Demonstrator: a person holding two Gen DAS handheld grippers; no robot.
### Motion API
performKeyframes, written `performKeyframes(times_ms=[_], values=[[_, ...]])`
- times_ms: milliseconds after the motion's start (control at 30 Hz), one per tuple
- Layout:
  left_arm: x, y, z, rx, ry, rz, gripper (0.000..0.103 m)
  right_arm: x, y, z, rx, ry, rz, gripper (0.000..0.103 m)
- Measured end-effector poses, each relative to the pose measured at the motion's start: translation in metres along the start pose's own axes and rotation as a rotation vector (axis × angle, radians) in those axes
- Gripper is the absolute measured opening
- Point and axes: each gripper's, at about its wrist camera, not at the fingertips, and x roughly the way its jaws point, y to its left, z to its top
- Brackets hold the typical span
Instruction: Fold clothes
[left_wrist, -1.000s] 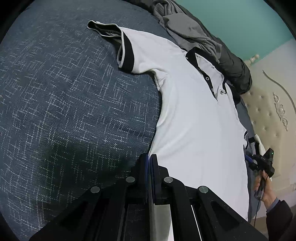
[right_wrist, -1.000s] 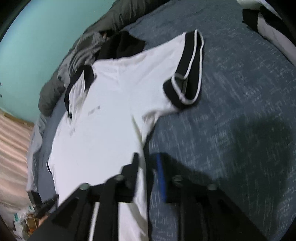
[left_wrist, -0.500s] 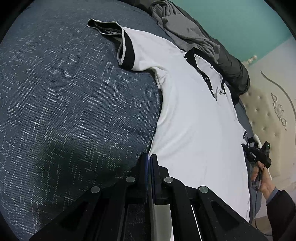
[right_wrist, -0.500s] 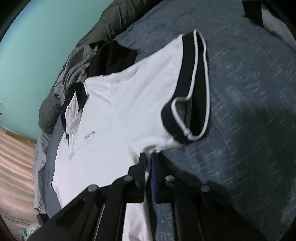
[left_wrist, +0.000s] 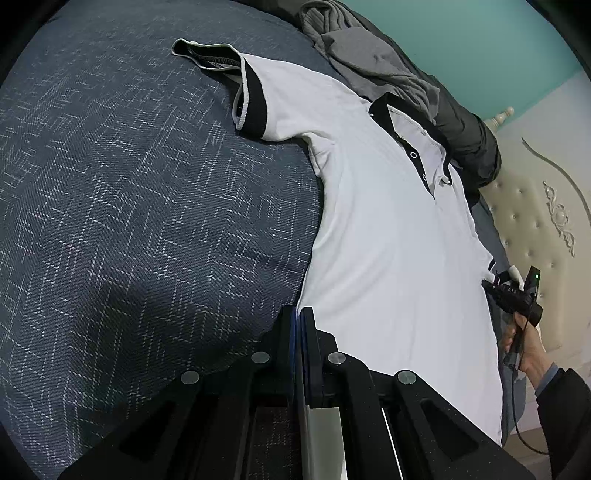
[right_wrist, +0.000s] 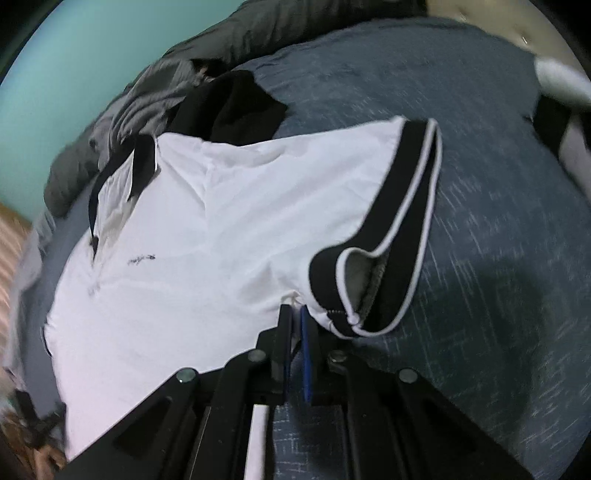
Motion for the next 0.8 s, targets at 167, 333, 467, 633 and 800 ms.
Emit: performKeyframes(times_ms=[167, 333, 467, 633, 800], values=[[-0.004, 0.002, -0.001, -0.004, 0.005, -0.002, 0.003, -0.005, 0.0, -0.002, -0.02, 0.019, -0.015, 0.008], [-0.008, 0.005, -0.003, -0.013, 0.007, -0.009, 0.003, -0.033, 0.0, -0.03, -0.023, 0.062, 0.033, 0.014], [-0.011, 0.005, -0.004, -0.021, 0.005, -0.01, 0.003, -0.048, 0.002, -0.064, -0.026, 0.141, 0.096, 0.014], [-0.013, 0.006, -0.006, -0.025, 0.005, -0.012, 0.003, -0.053, -0.005, -0.087, 0.039, 0.158, 0.126, 0.026], [-0.015, 0.009, -0.007, -0.035, 0.008, -0.026, 0.003, -0.047, 0.005, -0.09, 0.014, 0.165, 0.151, 0.022]])
